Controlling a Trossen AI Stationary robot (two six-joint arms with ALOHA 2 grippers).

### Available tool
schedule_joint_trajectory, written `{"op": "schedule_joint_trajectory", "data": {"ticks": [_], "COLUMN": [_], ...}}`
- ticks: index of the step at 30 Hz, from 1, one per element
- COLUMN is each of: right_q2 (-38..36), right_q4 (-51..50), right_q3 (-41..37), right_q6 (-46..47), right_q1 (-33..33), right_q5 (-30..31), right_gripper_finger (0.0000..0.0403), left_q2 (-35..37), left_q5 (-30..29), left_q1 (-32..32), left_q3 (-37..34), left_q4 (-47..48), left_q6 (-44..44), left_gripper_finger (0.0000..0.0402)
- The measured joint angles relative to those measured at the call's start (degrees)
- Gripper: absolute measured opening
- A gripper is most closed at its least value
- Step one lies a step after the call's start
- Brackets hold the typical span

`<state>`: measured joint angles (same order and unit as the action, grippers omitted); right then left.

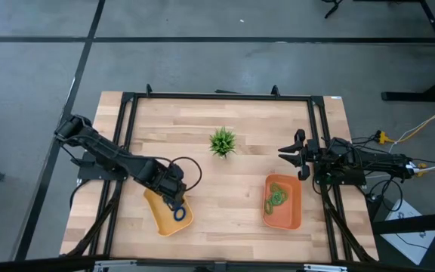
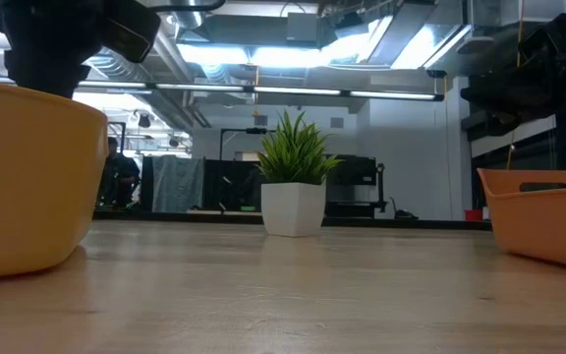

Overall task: Sort spring keychains
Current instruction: Return to Home Position

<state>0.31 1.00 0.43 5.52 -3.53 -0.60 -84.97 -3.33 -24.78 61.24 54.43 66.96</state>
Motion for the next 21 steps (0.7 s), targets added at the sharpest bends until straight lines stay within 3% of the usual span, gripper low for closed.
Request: {"op": "schedule_joint_trajectory", "data": {"ticks": [21], "right_q2": [-0.02], "right_q4": [0.0], "right_q3": [0.0], "right_q6": [0.0], "right_q1": [0.0], "right_q5": [0.0], "right_gripper_finger": [0.0097], "left_q2": [0.0], "left_q5": [-3.21], "left_q1": [2.08], "left_q3": [0.01], "left_q4": [0.07], "left_q6": [-0.21], "left_gripper_finger": [0.0183]}}
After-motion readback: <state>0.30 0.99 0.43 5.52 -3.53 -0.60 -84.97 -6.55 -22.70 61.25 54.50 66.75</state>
